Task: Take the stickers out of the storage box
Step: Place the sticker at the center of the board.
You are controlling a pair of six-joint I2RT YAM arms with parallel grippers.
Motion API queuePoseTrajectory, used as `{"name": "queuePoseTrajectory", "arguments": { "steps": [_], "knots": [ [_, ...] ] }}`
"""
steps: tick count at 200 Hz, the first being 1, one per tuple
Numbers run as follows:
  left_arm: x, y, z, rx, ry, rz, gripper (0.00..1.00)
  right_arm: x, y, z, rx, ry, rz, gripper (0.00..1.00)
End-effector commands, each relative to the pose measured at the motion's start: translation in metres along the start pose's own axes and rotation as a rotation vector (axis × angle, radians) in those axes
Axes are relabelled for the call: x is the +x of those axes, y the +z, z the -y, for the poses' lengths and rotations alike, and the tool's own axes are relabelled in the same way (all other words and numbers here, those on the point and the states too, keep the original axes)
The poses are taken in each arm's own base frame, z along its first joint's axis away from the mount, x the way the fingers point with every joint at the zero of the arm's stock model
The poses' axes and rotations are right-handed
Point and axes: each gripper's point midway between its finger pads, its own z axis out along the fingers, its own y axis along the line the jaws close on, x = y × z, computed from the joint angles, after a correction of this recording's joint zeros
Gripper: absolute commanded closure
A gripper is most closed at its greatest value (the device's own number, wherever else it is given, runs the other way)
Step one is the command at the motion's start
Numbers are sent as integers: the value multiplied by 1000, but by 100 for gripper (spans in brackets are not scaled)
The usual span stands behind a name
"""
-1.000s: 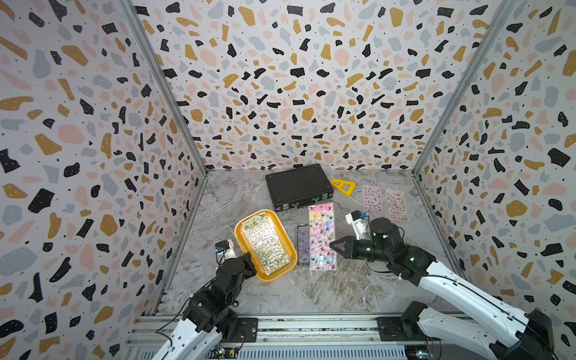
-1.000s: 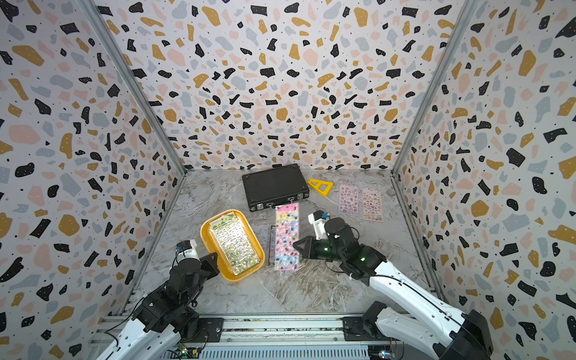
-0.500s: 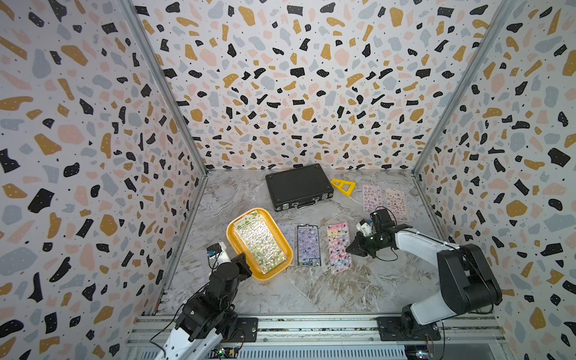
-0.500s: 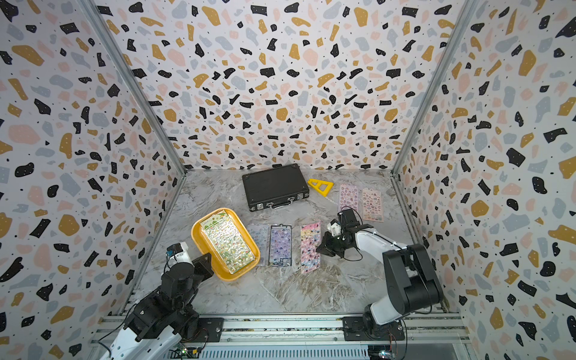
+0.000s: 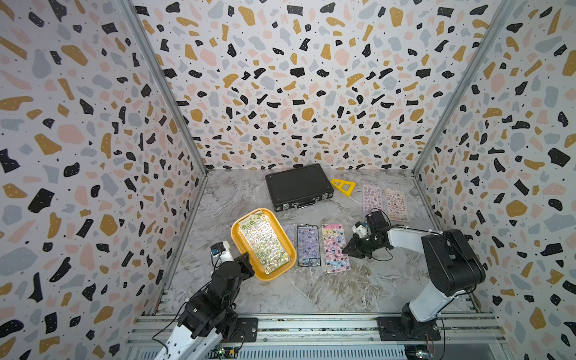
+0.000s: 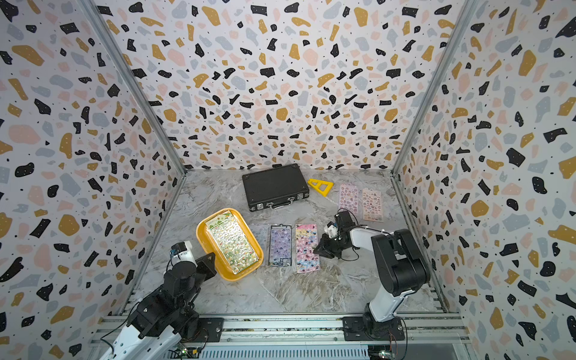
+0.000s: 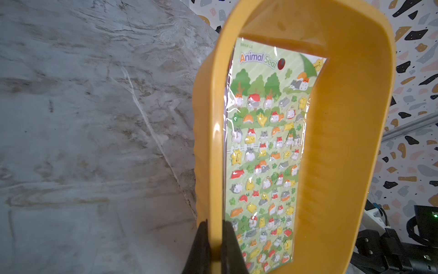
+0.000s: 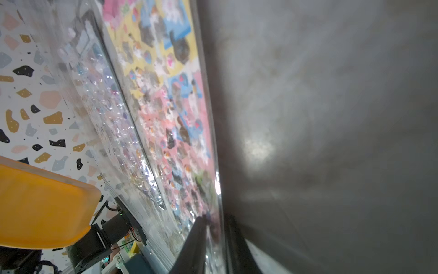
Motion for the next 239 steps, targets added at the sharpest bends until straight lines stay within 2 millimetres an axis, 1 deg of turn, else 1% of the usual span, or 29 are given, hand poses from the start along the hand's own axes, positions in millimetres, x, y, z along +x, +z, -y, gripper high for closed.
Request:
{"name": "queuePoseTrajectory", "arguments": {
  "steps": [1,52,89,120,136,144,152,161,179,187,195,203,205,206,208,210,211,215,222,231,235,239],
  "knots": [
    [-14,-1,17,72,-29,57,100,-3,3,20,85,12,9,77],
    [-12,1,16,70,-29,52,100,1,0,36,169,14,26,72],
    [-10,1,16,72,-32,47,100,3,-5,42,208,7,41,57],
    [-11,-1,18,78,-31,49,100,-2,-21,48,286,-4,107,54],
    [-12,-2,18,78,-30,50,100,-7,-39,52,357,-7,186,54],
    [-12,-2,18,78,-28,49,100,-9,-50,46,360,-22,246,54],
    [-12,-3,19,80,-27,47,100,-10,-62,30,334,-65,315,53],
    [-12,-2,20,79,-25,42,100,-7,-74,6,303,-140,399,49],
    [-9,1,25,93,-17,22,100,9,-95,-59,212,-328,522,48],
    [-8,3,28,103,-14,13,100,19,-101,-86,158,-383,544,48],
    [-6,5,34,121,25,2,100,29,-105,-112,88,-425,555,47],
    [-4,8,38,139,36,-12,100,39,-103,-135,14,-462,554,48],
    [-3,8,39,142,38,-16,100,46,-100,-142,-4,-479,539,47],
    [-3,9,40,146,38,-17,100,44,-101,-146,-20,-483,549,47],
    [-2,9,41,149,39,-20,100,52,-97,-153,-37,-505,531,47],
    [-1,10,42,154,39,-23,100,52,-98,-160,-61,-516,538,48],
    [-1,10,42,156,39,-25,100,58,-95,-164,-70,-532,521,48],
    [0,11,44,162,41,-31,100,67,-90,-178,-101,-573,505,48],
    [3,13,47,175,42,-44,100,82,-83,-197,-117,-643,484,49],
    [6,15,50,187,44,-59,100,97,-75,-212,-71,-720,475,49],
    [7,16,51,196,45,-63,100,100,-72,-217,-41,-746,484,49],
    [8,17,53,202,46,-67,100,111,-66,-224,-28,-787,477,49]
  ]
}}
